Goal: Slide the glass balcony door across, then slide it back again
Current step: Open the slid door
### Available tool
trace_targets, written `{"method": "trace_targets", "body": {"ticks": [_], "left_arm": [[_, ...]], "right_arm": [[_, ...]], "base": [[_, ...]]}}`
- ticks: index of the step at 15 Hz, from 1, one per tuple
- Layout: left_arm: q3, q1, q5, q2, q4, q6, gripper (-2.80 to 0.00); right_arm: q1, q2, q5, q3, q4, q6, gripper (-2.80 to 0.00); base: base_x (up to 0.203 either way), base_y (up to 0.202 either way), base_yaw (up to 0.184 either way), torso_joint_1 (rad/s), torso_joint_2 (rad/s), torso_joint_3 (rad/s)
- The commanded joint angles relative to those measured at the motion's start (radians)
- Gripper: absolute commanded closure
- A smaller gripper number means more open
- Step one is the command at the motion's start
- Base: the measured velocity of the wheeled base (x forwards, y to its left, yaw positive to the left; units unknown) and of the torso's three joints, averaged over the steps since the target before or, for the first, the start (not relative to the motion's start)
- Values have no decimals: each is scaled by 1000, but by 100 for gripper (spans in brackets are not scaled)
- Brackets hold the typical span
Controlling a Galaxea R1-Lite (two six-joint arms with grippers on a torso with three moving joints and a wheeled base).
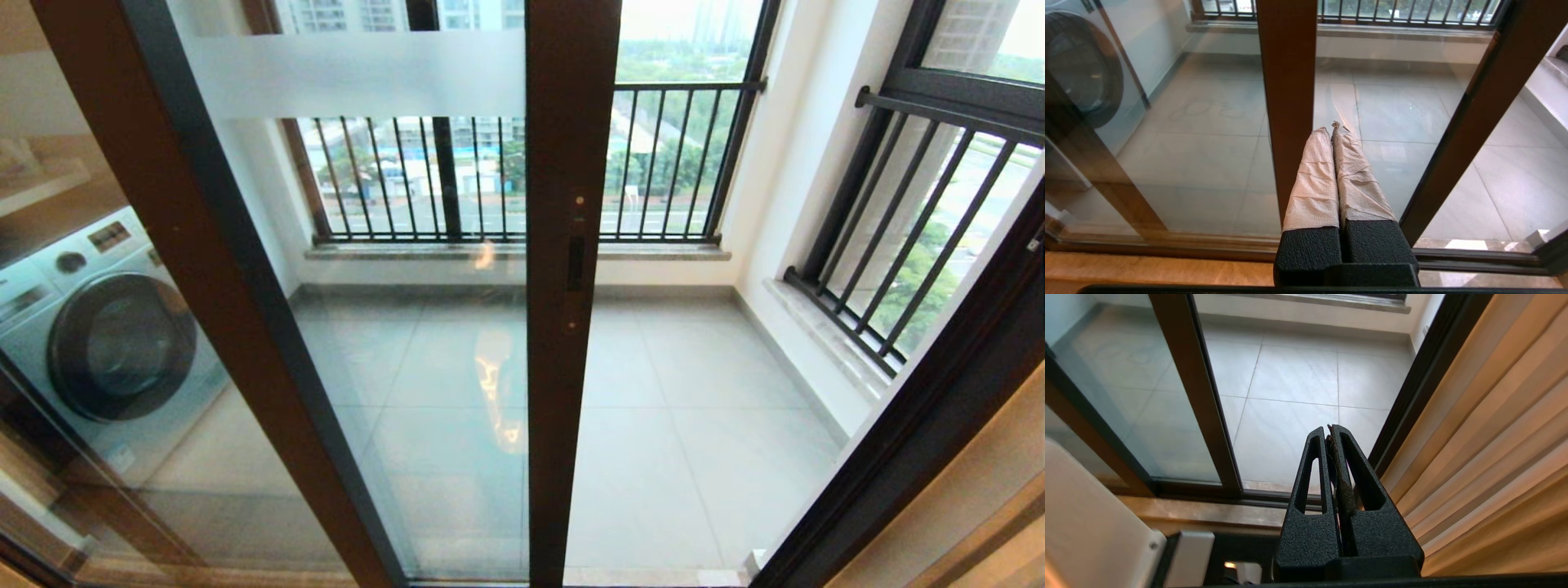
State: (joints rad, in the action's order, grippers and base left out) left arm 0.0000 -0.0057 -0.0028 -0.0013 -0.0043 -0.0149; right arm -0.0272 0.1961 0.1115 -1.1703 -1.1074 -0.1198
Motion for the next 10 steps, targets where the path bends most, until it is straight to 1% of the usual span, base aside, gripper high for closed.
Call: {"method": "trace_targets", "body": {"ticks": [1, 2, 3, 4, 5, 7, 8, 9, 10], "left_arm": [[0, 0, 0, 1, 0, 0, 0], [0, 0, 0, 1, 0, 0, 0], [0, 0, 0, 1, 0, 0, 0], [0, 0, 0, 1, 0, 0, 0], [0, 0, 0, 1, 0, 0, 0], [0, 0, 0, 1, 0, 0, 0], [0, 0, 0, 1, 0, 0, 0], [0, 0, 0, 1, 0, 0, 0], [0, 0, 0, 1, 0, 0, 0]], "right_arm": [[12, -106, -2, 170, 2, -7, 0], [17, -132, 0, 293, 38, -3, 0], [20, -149, 3, 416, 111, -2, 0], [22, -161, 5, 557, 238, -4, 0], [24, -170, 5, 692, 404, -8, 0], [26, -183, 7, 918, 726, -21, 0], [28, -187, 7, 1011, 850, -25, 0], [29, -191, 7, 1065, 971, -16, 0], [30, -193, 2, 1093, 1041, -5, 0]], "base": [[0, 0, 0, 0, 0, 0], [0, 0, 0, 0, 0, 0], [0, 0, 0, 0, 0, 0], [0, 0, 0, 0, 0, 0], [0, 0, 0, 0, 0, 0], [0, 0, 0, 0, 0, 0], [0, 0, 0, 0, 0, 0], [0, 0, 0, 0, 0, 0], [0, 0, 0, 0, 0, 0]]}}
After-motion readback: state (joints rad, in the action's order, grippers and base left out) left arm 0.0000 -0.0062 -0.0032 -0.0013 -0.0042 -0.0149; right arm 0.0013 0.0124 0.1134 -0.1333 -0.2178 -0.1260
